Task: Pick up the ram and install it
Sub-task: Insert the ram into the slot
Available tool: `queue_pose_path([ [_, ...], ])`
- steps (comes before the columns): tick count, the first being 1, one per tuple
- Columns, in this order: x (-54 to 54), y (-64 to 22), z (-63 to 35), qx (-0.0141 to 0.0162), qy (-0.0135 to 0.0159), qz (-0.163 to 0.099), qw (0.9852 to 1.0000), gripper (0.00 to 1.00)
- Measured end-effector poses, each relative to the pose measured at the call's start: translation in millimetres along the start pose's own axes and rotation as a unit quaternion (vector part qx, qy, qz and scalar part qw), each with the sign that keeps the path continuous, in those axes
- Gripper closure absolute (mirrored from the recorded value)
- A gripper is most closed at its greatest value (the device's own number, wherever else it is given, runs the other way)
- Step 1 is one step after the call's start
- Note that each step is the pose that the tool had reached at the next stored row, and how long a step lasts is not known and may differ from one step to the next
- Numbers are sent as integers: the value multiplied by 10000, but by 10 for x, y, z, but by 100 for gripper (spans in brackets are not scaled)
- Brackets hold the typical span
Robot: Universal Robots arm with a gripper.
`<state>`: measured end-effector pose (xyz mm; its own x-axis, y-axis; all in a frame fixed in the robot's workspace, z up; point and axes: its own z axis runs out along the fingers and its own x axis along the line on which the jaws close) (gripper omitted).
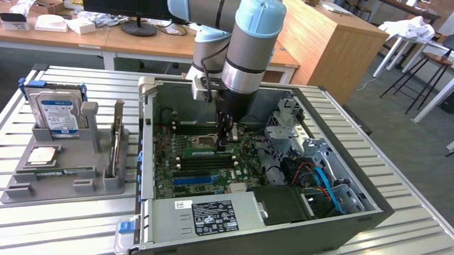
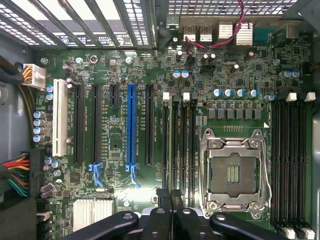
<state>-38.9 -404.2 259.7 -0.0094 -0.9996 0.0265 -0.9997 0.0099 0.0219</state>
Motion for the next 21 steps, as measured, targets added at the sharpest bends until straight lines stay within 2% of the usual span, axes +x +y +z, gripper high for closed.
queue_pose_path([
  [21, -2, -2, 100, 0, 0, 0, 10000, 89],
])
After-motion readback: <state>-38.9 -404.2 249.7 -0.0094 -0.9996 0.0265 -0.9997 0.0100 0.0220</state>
